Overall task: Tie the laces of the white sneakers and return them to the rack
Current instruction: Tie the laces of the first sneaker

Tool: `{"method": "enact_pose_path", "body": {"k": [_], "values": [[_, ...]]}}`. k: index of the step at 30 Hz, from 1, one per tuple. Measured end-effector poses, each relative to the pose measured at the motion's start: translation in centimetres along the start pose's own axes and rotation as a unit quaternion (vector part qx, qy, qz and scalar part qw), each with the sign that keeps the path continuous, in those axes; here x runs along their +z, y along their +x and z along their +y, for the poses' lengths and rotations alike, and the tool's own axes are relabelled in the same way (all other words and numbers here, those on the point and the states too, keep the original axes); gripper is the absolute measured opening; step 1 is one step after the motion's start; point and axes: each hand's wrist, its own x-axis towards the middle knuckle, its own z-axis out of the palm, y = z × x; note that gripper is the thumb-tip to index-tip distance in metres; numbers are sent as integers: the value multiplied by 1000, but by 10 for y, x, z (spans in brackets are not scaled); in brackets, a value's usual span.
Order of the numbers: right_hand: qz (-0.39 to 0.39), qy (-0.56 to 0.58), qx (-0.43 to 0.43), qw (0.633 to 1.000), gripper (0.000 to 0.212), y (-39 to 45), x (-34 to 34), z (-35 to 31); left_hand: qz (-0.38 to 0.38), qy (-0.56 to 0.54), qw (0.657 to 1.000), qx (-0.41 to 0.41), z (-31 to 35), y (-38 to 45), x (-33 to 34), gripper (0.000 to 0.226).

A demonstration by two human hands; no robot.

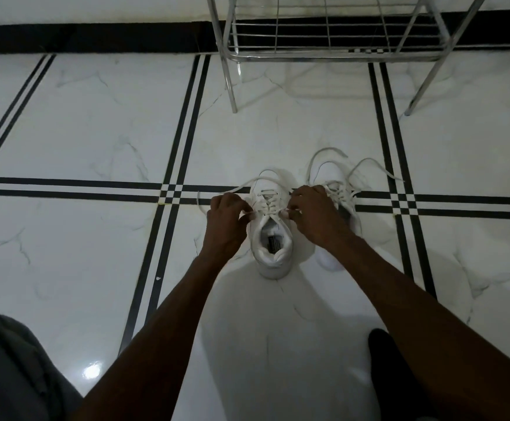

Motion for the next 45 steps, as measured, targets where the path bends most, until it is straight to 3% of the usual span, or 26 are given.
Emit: {"method": "enact_pose_path", "body": {"k": [3,5,7,10,13,18,22,26,31,38,41,45], "values": [[8,170,12,985,26,-5,-27,-4,-35,-31,999,12,-8,5,-16,24],[-3,307,69,949,33,-5,-47,-12,-54,-144,988,-29,6,8,-35,33],[-4,411,125,903,39,1,-53,-19,-62,-269,956,-101,24,12,-47,39],[-9,572,173,802,38,10,-52,-30,-47,-411,894,-171,48,18,-50,43],[-16,626,176,759,28,13,-46,-34,-43,-508,838,-195,61,21,-46,36],[-20,588,145,796,22,10,-27,-35,-49,-470,857,-204,60,19,-35,27],[-21,546,132,827,34,12,-24,-38,-76,-437,878,-179,60,18,-36,26],[4,535,146,832,36,15,-27,-39,-79,-408,901,-122,56,19,-39,28],[50,564,210,797,26,19,-27,-39,-98,-354,927,-74,55,25,-43,30],[16,521,132,843,21,20,-27,-33,-113,-287,951,-22,51,33,-39,12],[44,481,155,862,23,22,-28,-30,-107,-288,951,-24,51,32,-37,22],[35,484,149,861,15,23,-30,-31,-96,-288,952,-37,49,32,-35,59]]}}
